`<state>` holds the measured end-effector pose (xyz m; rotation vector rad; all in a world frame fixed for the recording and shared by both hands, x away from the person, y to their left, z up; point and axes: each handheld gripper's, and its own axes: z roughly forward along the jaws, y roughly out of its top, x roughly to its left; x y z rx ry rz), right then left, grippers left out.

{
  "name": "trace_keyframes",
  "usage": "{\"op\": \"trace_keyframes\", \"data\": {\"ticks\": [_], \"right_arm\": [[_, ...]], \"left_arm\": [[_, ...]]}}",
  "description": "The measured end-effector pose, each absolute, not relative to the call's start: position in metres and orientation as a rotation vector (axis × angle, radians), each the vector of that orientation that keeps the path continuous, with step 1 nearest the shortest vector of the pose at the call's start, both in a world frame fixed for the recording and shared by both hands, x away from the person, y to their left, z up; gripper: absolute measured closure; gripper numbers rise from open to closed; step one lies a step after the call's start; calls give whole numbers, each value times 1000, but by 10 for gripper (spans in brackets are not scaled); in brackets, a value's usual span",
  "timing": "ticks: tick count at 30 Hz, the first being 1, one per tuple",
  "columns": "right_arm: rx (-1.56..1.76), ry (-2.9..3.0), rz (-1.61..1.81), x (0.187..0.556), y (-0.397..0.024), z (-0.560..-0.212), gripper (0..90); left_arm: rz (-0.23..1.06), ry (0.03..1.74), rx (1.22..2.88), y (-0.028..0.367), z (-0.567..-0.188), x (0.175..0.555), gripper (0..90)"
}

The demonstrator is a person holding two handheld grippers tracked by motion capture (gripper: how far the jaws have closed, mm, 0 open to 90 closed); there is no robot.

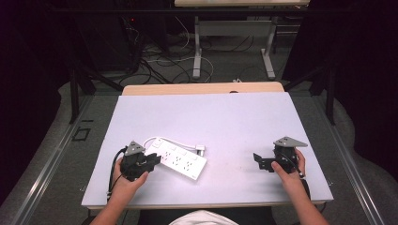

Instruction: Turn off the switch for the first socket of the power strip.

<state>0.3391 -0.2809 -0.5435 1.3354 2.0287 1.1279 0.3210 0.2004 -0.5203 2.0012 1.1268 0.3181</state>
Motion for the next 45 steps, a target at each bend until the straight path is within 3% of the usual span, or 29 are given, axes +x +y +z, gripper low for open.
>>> {"op": "trace_keyframes", "data": {"ticks": [13, 30, 45], "right_arm": [[1357, 2017, 1129, 340, -283, -545, 0], [1382, 2004, 1126, 339, -280, -546, 0], [1384, 1994, 1126, 338, -284, -546, 0]], "left_arm": [[300, 1164, 2016, 194, -521, 321, 898], [213, 1224, 2064, 193, -514, 338, 900], [211, 1206, 2076, 181, -493, 357, 900]]}}
